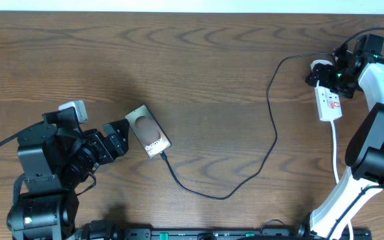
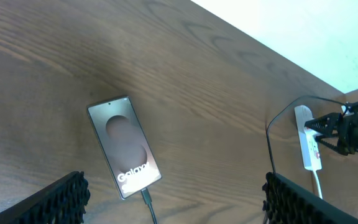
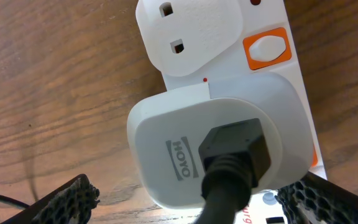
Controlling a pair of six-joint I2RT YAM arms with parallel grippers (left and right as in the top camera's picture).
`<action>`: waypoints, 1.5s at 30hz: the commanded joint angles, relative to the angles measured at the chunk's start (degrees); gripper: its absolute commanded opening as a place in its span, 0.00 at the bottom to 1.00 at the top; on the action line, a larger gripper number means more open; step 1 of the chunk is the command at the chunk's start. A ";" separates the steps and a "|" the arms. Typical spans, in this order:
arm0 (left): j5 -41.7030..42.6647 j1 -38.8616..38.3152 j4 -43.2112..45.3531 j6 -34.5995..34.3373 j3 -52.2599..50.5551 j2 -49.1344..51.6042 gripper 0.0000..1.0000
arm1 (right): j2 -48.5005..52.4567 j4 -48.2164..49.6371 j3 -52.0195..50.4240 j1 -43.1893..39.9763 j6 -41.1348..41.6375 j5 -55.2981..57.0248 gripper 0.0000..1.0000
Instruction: Plug charger to phone and switch on socket
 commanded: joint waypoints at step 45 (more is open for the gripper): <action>-0.59 0.02 -0.90 0.76 0.11 -0.04 0.88 | 4.35 -3.67 5.90 0.57 1.70 -5.31 0.92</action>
